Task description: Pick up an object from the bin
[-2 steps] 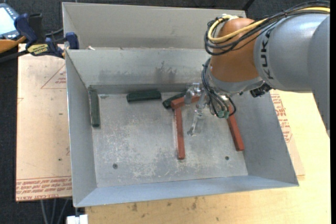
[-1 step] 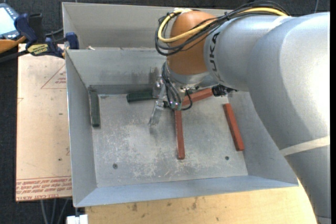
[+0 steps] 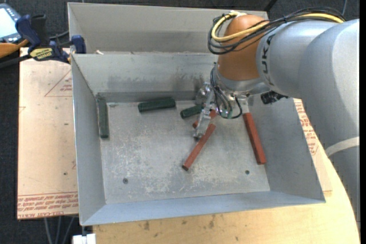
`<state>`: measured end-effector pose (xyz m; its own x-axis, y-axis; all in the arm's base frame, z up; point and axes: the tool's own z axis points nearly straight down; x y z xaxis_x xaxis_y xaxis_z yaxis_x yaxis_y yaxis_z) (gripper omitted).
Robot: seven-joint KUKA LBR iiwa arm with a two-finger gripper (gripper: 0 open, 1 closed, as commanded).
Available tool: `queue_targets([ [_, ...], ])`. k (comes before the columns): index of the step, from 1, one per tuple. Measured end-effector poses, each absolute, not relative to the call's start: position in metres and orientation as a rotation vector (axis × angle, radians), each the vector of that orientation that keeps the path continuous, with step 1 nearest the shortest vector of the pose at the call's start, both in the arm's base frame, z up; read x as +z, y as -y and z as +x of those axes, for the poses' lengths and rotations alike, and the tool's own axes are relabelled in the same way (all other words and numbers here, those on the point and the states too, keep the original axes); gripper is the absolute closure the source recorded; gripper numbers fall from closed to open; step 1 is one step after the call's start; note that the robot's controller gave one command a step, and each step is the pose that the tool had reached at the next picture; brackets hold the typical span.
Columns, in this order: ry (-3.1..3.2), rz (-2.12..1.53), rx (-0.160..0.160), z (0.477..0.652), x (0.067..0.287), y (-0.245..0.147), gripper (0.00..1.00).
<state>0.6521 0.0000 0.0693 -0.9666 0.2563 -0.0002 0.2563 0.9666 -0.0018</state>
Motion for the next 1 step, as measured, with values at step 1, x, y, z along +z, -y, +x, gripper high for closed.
queue_targets([
  [1, -3.114, 0.395, 0.001, 0.6529, 0.0709, -0.0054, 1.00],
])
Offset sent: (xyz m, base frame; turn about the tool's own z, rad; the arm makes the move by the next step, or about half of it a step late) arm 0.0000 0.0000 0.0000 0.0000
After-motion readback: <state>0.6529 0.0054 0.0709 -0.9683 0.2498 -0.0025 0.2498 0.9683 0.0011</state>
